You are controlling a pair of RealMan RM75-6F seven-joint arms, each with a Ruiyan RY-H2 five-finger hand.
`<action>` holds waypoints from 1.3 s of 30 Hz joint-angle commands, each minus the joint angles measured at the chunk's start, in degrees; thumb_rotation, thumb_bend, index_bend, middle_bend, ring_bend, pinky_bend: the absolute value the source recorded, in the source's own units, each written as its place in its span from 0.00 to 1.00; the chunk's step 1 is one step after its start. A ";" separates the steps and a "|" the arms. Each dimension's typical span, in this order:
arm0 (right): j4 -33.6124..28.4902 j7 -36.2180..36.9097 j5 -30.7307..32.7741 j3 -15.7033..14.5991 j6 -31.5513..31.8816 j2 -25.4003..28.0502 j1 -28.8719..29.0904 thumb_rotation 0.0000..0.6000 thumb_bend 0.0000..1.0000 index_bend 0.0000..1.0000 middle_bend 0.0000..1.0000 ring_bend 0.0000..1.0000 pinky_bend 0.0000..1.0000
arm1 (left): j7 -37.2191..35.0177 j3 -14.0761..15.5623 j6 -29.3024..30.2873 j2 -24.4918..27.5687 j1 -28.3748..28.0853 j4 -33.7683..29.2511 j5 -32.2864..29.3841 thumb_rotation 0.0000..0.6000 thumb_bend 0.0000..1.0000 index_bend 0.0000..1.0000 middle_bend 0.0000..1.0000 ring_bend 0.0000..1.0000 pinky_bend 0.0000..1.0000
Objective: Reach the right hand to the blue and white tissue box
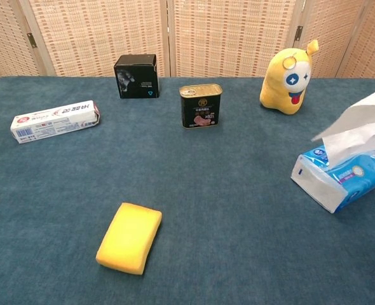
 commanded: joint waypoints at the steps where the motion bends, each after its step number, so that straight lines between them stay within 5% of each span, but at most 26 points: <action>1: 0.04 0.77 -2.46 -3.00 1.43 0.99 -2.48 1.00 0.39 0.69 0.57 0.18 0.13 | -0.05 0.00 0.04 0.01 0.02 0.00 0.02 1.00 0.24 0.00 0.00 0.00 0.13; 14: 5.90 0.79 -0.36 -5.12 -4.56 -2.26 -2.68 1.00 0.38 0.68 0.51 0.16 0.13 | -0.08 0.06 -0.01 0.06 0.07 0.06 0.01 1.00 0.24 0.00 0.00 0.00 0.13; 16: 6.79 -0.40 1.21 -6.02 -8.58 -2.60 -2.22 1.00 0.35 0.56 0.39 0.11 0.10 | -0.11 0.11 -0.07 0.09 0.05 0.08 0.06 1.00 0.24 0.00 0.00 0.00 0.13; 20: 4.03 -3.54 3.65 -6.50 -13.34 -0.72 -1.62 1.00 0.21 0.05 0.05 0.00 0.00 | -0.28 0.12 -0.02 0.15 0.08 0.11 0.09 1.00 0.24 0.00 0.00 0.00 0.13; 22: 2.91 -4.19 4.47 -6.39 -14.03 0.03 -1.67 1.00 0.18 0.00 0.01 0.00 0.00 | -0.30 0.13 -0.10 0.17 0.07 0.14 0.04 1.00 0.24 0.00 0.00 0.00 0.13; 39: 1.73 -6.91 6.09 -4.14 -9.47 1.74 -4.34 1.00 0.16 0.00 0.00 0.00 0.00 | 0.21 0.25 -0.14 -0.03 -0.02 0.23 0.39 1.00 0.24 0.00 0.00 0.00 0.13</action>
